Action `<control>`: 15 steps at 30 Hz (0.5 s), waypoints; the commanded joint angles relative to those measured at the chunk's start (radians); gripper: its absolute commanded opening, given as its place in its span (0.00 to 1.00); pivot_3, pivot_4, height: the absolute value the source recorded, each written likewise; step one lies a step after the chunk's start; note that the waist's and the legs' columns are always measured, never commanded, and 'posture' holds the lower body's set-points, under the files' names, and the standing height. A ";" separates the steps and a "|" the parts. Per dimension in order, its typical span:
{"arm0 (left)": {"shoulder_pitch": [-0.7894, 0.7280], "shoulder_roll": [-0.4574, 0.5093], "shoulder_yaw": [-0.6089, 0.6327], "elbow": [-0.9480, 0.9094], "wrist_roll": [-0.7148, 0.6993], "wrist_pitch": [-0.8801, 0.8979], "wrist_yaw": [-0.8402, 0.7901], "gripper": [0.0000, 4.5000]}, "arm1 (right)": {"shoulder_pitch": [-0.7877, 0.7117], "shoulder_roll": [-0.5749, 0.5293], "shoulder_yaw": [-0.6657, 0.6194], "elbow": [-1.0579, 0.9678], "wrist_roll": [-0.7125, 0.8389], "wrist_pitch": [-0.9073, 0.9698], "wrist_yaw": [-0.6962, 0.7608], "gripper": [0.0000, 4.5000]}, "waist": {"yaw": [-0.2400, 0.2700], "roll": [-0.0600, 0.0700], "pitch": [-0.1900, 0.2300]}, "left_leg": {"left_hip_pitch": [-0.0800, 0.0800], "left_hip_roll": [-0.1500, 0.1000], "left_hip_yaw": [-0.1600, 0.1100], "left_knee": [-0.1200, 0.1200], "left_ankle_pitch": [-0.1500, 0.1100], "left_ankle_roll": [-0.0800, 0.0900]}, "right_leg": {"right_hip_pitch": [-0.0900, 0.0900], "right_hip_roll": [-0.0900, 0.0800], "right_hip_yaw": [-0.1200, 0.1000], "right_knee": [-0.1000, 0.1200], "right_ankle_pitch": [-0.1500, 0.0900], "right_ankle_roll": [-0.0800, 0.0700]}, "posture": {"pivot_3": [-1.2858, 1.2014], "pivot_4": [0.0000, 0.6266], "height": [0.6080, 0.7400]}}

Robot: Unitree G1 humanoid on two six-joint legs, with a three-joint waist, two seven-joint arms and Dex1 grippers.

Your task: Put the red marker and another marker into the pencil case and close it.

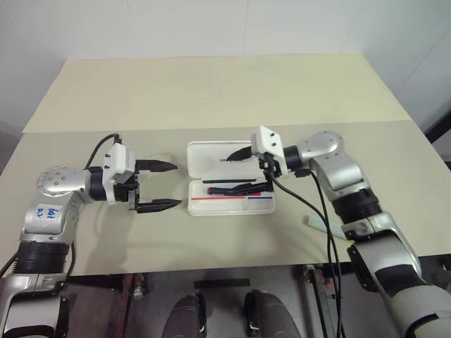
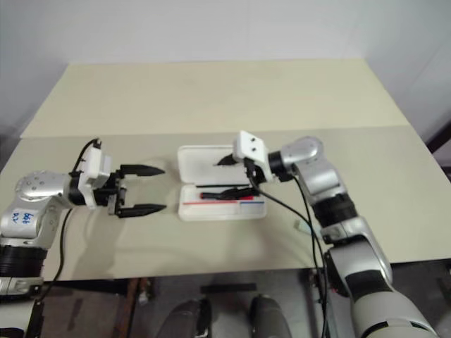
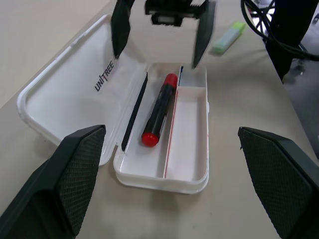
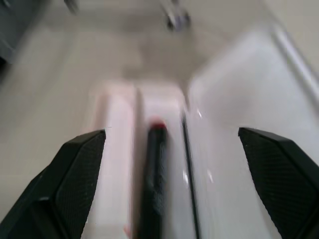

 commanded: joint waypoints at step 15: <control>-0.041 -0.121 -0.075 -0.121 -0.064 0.078 -0.027 1.00 | 0.712 -0.397 -0.600 -0.531 0.306 0.276 -0.148 1.00 | 0.020 -0.002 0.001 | 0.002 -0.001 0.003 0.002 -0.004 0.007 | 0.002 0.000 0.004 -0.005 0.002 0.004 | 0.52 0.24 1.00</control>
